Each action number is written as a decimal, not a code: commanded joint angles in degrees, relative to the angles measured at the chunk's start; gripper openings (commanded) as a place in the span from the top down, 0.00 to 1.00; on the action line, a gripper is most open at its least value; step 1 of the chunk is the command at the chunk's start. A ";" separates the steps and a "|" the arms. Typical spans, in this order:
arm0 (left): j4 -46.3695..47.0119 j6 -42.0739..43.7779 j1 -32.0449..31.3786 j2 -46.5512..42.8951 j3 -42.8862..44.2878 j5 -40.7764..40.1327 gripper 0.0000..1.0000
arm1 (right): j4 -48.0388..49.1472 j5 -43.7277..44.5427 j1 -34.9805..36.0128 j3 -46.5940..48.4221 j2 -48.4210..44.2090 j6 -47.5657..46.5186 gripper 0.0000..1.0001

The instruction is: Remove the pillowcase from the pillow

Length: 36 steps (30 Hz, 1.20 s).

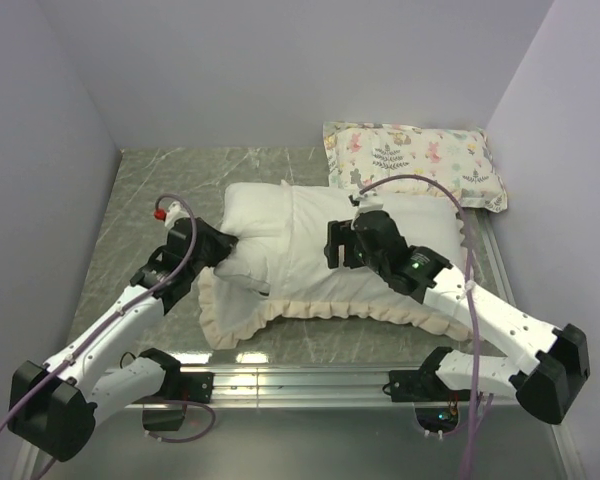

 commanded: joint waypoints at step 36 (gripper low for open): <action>-2.91 10.74 32.55 -4.96 11.20 26.27 0.99 | 1.42 1.28 -2.57 -0.39 -6.05 -1.14 0.47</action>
